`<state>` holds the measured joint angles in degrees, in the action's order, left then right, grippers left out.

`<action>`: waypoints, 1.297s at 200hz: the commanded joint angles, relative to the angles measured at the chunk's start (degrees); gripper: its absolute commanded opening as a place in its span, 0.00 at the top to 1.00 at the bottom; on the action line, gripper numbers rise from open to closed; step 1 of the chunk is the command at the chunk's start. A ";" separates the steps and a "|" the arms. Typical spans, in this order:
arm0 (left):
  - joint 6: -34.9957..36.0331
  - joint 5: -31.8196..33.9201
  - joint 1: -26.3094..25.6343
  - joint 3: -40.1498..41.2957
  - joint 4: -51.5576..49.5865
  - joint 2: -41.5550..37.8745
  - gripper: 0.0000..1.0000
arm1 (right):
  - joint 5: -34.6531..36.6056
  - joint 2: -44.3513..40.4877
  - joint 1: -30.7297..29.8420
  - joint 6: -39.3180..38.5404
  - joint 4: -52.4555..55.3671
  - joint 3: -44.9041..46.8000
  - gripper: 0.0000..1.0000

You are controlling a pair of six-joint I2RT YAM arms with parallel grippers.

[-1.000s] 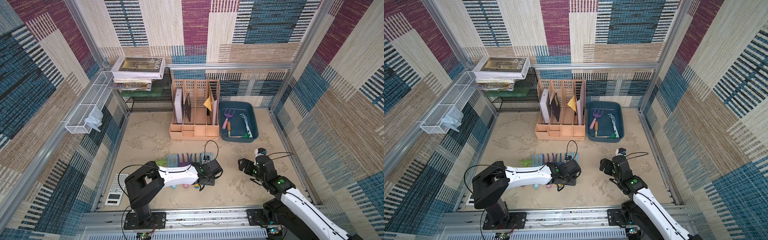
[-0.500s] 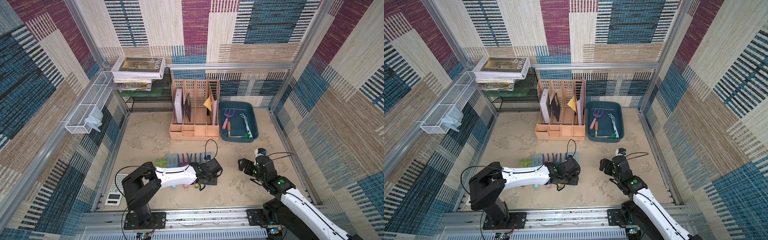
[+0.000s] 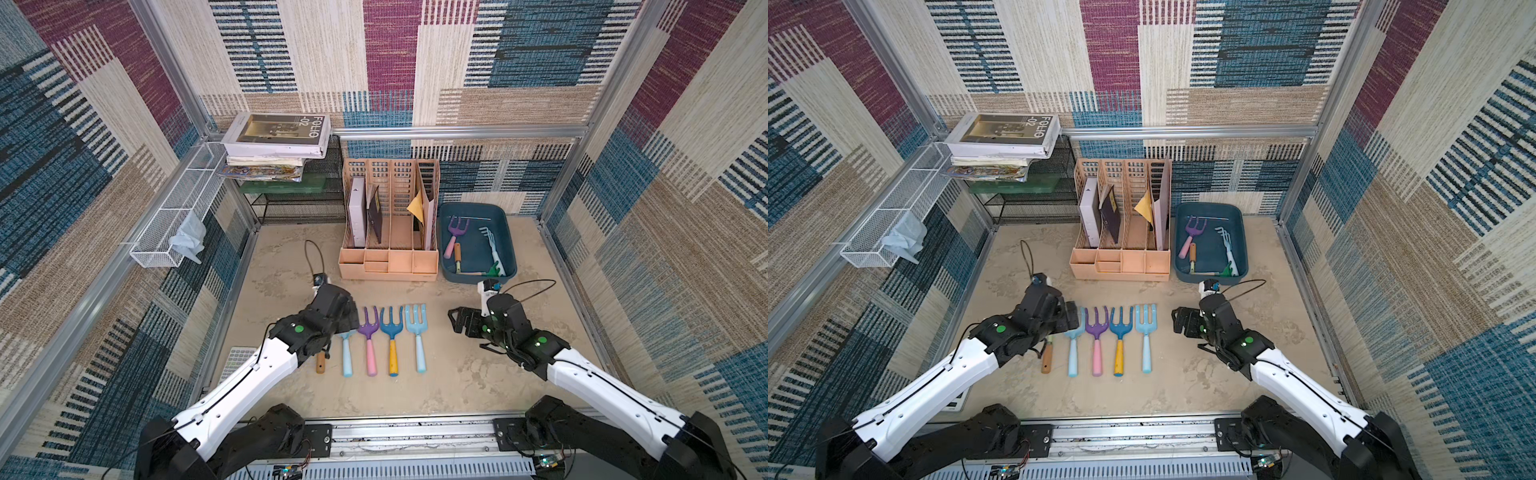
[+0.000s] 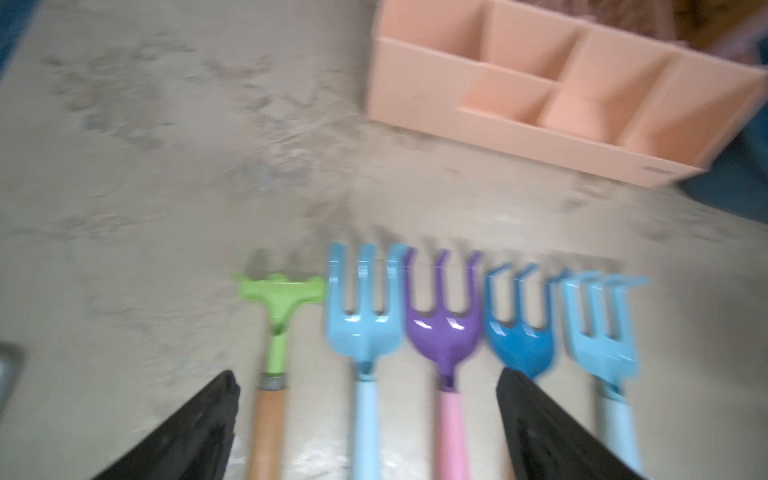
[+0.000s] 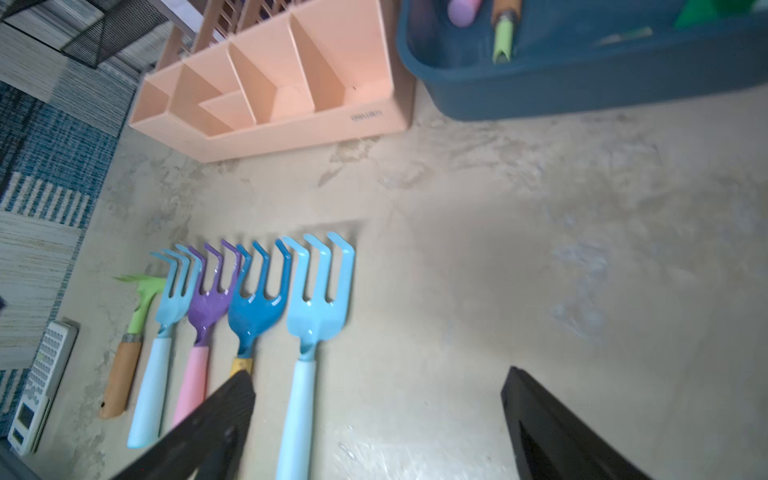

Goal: Take the hand rake out of the storage box
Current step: Pick up the rake from the storage box.

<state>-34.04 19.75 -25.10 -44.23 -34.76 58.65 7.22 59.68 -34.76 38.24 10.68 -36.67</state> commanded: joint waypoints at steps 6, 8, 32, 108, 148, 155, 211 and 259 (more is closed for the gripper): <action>3.90 -8.83 11.05 3.84 2.26 -2.64 0.01 | 5.28 9.93 0.86 -1.76 1.47 -9.64 0.04; 3.96 -9.88 11.53 4.09 2.67 -2.73 0.01 | 5.13 10.74 1.15 -1.94 1.68 -10.53 0.04; 4.26 -12.78 12.54 4.54 2.52 -3.87 0.01 | 4.05 19.02 6.19 -4.39 2.50 -18.97 0.04; 3.30 -14.47 12.55 6.19 3.30 -7.45 0.01 | -4.11 53.87 24.05 -10.34 14.07 -57.00 0.30; 3.22 -13.95 12.54 6.61 3.39 -7.91 0.01 | -7.45 72.40 24.43 -12.37 23.08 -79.00 0.42; 3.39 -14.05 12.54 6.62 3.56 -7.81 0.01 | -7.15 74.49 24.00 -12.32 23.93 -81.32 0.42; 3.53 -14.12 12.56 6.44 3.75 -6.28 0.01 | -5.61 82.74 22.70 -11.96 25.59 -89.63 0.46; 3.29 -13.92 12.62 6.19 3.69 -5.13 0.01 | -4.14 86.36 22.28 -12.13 27.54 -92.87 0.62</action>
<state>-30.72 5.98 -12.56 -37.71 -31.75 53.28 1.48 144.92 -12.14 26.46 35.38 -129.03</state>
